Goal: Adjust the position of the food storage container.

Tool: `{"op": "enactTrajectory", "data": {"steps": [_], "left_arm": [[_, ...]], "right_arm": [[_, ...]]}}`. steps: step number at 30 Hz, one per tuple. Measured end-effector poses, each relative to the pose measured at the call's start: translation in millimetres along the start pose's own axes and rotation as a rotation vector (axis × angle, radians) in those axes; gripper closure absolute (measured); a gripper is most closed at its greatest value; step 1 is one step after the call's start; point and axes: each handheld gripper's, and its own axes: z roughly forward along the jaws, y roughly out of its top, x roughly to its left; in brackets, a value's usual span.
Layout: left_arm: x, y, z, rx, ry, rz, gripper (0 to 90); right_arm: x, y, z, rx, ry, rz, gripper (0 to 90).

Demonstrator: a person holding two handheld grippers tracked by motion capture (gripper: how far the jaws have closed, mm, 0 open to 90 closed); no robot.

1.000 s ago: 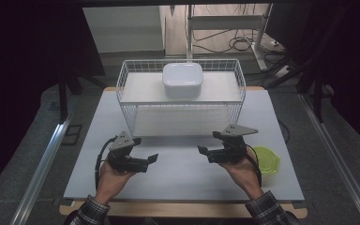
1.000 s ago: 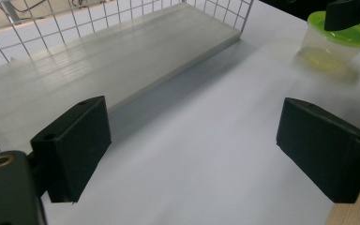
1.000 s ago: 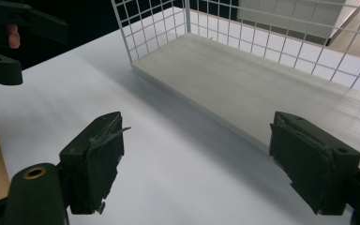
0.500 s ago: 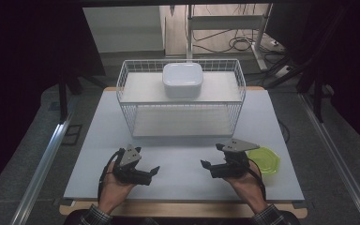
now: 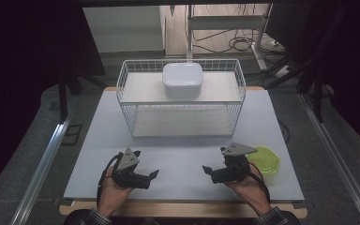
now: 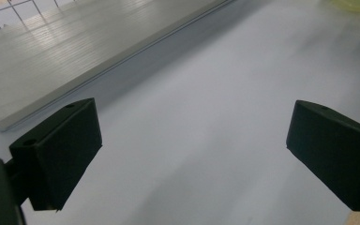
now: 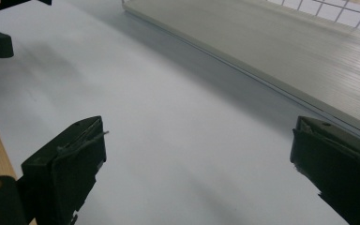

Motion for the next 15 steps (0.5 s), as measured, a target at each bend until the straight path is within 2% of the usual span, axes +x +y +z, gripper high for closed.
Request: {"op": "enactTrajectory", "data": {"steps": [2, 3, 5, 6, 7, 9, 10, 11, 13, 15], "left_arm": [[0.1, -0.5, 0.2, 0.001, 0.001, 0.001, 3.2], [-0.1, -0.5, 0.4, 0.001, 0.001, 0.002, 3.4], [-0.8, -0.3, 0.4, -0.002, 0.0, 0.006, 3.4], [-1.1, -0.2, 0.4, -0.002, -0.001, 0.008, 3.7], [-1.3, -0.2, 0.5, -0.001, -0.001, 0.01, 3.7], [-1.6, -0.2, 0.5, 0.003, 0.003, 0.014, 4.2], [-1.5, -0.2, 0.5, 0.005, 0.002, 0.012, 4.5], [-1.2, -0.3, 0.4, 0.005, 0.0, 0.011, 4.5], [-0.5, -0.6, 0.5, 0.005, -0.003, 0.005, 4.7], [0.1, -0.9, 0.5, 0.005, -0.006, 0.001, 4.8]], "right_arm": [[-1.7, 0.7, -2.5, 0.002, -0.007, 0.012, 5.1], [-2.6, 0.9, -4.4, 0.0, -0.019, 0.011, 9.1], [-5.3, 1.4, -9.9, -0.001, -0.039, 0.014, 22.4], [-9.9, 1.7, -16.0, 0.007, -0.052, 0.033, 37.8], [-9.9, 1.7, -16.0, 0.007, -0.052, 0.033, 37.8], [-15.1, 1.2, -22.8, 0.022, -0.061, 0.032, 49.8], [-20.4, 0.2, -29.1, 0.034, -0.085, 0.024, 63.2], [-20.4, 0.2, -29.1, 0.034, -0.085, 0.024, 63.2], [-26.1, -1.3, -35.3, 0.039, -0.103, 0.029, 73.8], [-31.6, -3.1, -40.4, 0.06, -0.142, 0.05, 81.1]]}}
